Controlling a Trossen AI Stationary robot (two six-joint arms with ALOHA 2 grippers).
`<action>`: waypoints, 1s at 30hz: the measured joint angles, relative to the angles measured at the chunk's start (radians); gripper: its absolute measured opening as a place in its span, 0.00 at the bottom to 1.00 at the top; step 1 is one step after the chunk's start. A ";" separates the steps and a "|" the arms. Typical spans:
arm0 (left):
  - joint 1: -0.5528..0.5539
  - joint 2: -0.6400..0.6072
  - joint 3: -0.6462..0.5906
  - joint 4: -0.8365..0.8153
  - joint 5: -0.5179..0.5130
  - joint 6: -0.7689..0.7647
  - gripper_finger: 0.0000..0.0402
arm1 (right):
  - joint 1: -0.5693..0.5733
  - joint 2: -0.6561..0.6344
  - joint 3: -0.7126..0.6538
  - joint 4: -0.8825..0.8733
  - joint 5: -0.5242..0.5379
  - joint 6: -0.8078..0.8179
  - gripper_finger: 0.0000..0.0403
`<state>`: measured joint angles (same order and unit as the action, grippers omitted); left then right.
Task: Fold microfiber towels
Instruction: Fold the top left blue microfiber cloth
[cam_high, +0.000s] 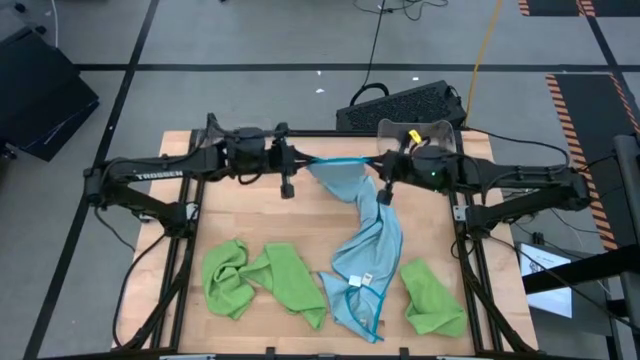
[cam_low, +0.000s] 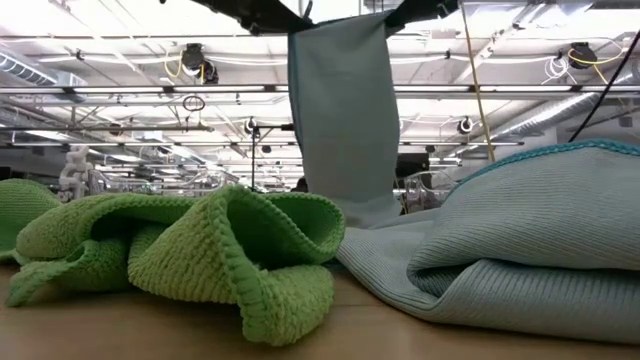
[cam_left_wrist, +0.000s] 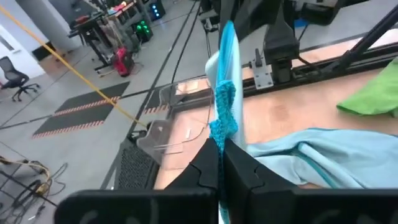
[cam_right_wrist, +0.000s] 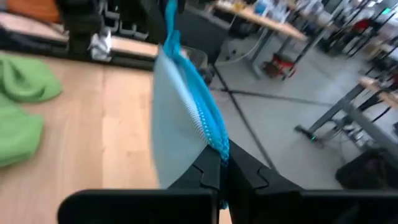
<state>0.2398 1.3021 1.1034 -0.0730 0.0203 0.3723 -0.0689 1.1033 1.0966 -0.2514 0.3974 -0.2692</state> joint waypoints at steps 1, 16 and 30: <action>0.003 -0.005 0.000 0.001 -0.004 0.006 0.01 | -0.003 0.009 0.000 0.037 0.003 -0.013 0.00; 0.335 0.006 -0.001 0.341 0.262 -0.033 0.01 | -0.278 0.118 0.048 0.382 -0.189 -0.129 0.00; 0.249 0.010 -0.001 -0.097 0.384 -0.068 0.02 | -0.152 0.112 0.080 -0.076 -0.250 0.159 0.00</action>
<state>0.4883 1.3123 1.1027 -0.1703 0.4046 0.3047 -0.2207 1.2148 1.1770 -0.3272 0.1469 -0.1102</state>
